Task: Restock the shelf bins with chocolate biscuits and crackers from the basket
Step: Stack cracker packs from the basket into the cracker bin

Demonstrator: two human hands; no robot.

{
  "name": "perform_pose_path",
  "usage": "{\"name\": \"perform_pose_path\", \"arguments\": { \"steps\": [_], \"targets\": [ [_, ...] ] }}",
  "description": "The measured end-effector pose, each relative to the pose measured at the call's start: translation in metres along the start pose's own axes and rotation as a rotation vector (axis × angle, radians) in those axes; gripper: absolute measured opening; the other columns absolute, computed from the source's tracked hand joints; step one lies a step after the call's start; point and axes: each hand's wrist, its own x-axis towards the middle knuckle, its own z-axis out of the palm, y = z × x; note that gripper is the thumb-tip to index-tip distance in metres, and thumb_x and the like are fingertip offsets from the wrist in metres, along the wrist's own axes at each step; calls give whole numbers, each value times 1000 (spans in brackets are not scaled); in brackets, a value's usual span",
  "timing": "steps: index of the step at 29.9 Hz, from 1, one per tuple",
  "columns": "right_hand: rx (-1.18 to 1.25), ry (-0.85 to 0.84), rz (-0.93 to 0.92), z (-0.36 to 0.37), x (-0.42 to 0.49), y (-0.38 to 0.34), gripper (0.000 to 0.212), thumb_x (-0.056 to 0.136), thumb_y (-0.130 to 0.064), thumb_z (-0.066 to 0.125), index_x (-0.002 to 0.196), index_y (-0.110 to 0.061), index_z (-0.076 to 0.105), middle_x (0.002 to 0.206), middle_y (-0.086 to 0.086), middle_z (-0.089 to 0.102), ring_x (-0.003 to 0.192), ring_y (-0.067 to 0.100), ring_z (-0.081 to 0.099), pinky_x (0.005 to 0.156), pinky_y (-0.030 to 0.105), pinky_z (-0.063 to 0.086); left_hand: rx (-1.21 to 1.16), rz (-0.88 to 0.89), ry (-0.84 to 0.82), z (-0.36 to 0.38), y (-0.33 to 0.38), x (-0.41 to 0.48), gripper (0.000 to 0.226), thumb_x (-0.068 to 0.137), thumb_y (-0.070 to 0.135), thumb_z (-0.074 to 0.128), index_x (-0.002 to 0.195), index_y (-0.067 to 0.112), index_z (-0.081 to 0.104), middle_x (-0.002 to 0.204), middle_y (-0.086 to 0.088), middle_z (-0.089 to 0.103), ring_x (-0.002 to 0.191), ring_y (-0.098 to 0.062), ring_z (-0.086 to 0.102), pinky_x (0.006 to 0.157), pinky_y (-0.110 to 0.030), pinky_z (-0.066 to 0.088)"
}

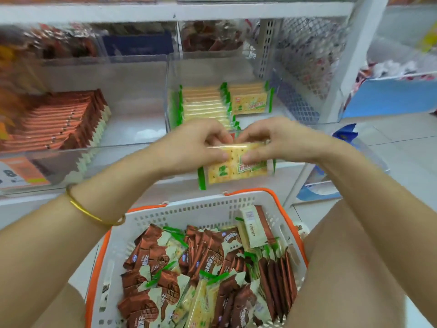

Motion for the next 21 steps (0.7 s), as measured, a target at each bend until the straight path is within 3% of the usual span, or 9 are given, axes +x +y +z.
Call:
{"name": "perform_pose_path", "arguments": {
  "steps": [2,4,6,8,12,17,21],
  "targets": [
    [-66,125,-15,-25,9,-1,22,75,-18,78,95,-16,71,84,-5,66,74,6,58,71,20,44,48,28,155,-4,13,20,39,82,23,71,117,21,55,98,8,59,92,-10,57,81,-22,46],
    [-72,295,-2,-53,24,8,20,74,-15,79,92,-15,71,79,-6,63,70,5,55,69,20,44,117,47,300,-5,15,39,53,85,29,67,131,17,44,119,3,54,109,-12,51,89,-22,40],
    [-176,432,62,-73,46,26,22,75,-16,78,95,-13,70,83,-2,63,75,9,55,69,22,42,246,39,297,-1,8,57,57,89,33,62,137,11,40,135,-6,48,124,-21,45,101,-30,35],
    [-268,481,169,-81,75,50,27,75,-19,79,100,-13,70,94,1,63,86,14,55,74,24,40,404,5,177,7,-5,73,52,95,37,51,137,8,42,139,-13,46,130,-27,40,107,-36,32],
    [-374,379,295,-72,127,97,37,75,-24,80,108,-10,67,112,8,62,102,25,58,87,32,47,537,-64,20,16,-27,94,62,86,55,18,113,13,56,123,-13,55,117,-34,48,99,-46,39],
    [-560,286,246,-64,162,115,41,78,-24,77,109,-6,58,111,15,56,104,33,52,86,36,45,626,-85,-70,14,-36,101,81,77,60,5,137,26,47,141,-11,43,133,-29,34,111,-45,27],
    [-641,284,179,-67,176,118,37,79,-17,74,108,-4,56,116,19,51,104,36,51,85,36,42,601,-85,-82,15,-39,102,78,78,62,6,137,29,46,141,-10,43,134,-29,32,113,-46,24]
  ]
}}
